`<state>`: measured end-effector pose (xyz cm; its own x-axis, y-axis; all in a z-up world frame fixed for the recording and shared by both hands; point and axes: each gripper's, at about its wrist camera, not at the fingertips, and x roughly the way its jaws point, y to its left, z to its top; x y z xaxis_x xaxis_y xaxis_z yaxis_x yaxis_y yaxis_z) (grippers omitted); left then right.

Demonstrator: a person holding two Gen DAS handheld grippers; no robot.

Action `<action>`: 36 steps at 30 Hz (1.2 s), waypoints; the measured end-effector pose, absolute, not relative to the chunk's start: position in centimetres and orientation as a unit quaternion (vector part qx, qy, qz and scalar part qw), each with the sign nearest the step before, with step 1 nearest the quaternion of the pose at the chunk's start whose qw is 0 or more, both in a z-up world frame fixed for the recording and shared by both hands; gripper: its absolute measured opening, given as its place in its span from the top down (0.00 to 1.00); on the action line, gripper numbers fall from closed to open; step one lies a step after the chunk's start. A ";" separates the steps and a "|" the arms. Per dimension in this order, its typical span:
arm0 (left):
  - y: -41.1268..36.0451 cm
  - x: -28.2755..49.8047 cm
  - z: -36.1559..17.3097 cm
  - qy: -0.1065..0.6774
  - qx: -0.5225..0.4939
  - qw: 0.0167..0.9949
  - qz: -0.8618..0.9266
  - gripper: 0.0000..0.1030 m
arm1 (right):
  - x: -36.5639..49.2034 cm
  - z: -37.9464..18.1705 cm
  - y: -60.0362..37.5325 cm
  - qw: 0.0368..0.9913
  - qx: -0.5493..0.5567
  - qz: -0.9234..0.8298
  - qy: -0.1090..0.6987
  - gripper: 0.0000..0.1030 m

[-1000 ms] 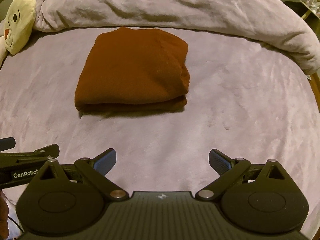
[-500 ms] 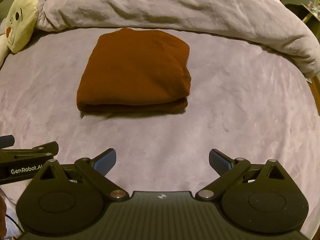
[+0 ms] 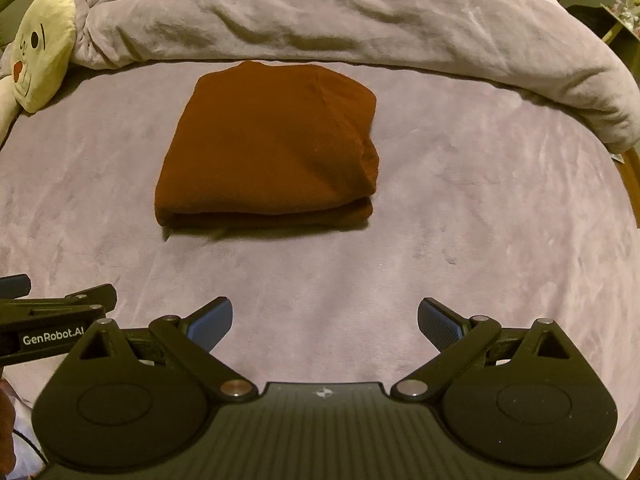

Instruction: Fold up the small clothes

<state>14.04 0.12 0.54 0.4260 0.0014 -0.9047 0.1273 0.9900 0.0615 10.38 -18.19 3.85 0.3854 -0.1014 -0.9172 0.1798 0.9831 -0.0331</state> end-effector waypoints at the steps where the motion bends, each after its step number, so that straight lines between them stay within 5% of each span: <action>1: 0.2 14.1 0.5 0.535 0.059 0.842 -0.038 0.00 | 10.3 3.9 -18.2 0.831 0.035 -0.085 0.548 0.04; 36: 0.8 14.2 0.5 0.540 0.049 0.840 -0.035 0.00 | 10.3 4.0 -18.1 0.831 0.037 -0.081 0.548 0.04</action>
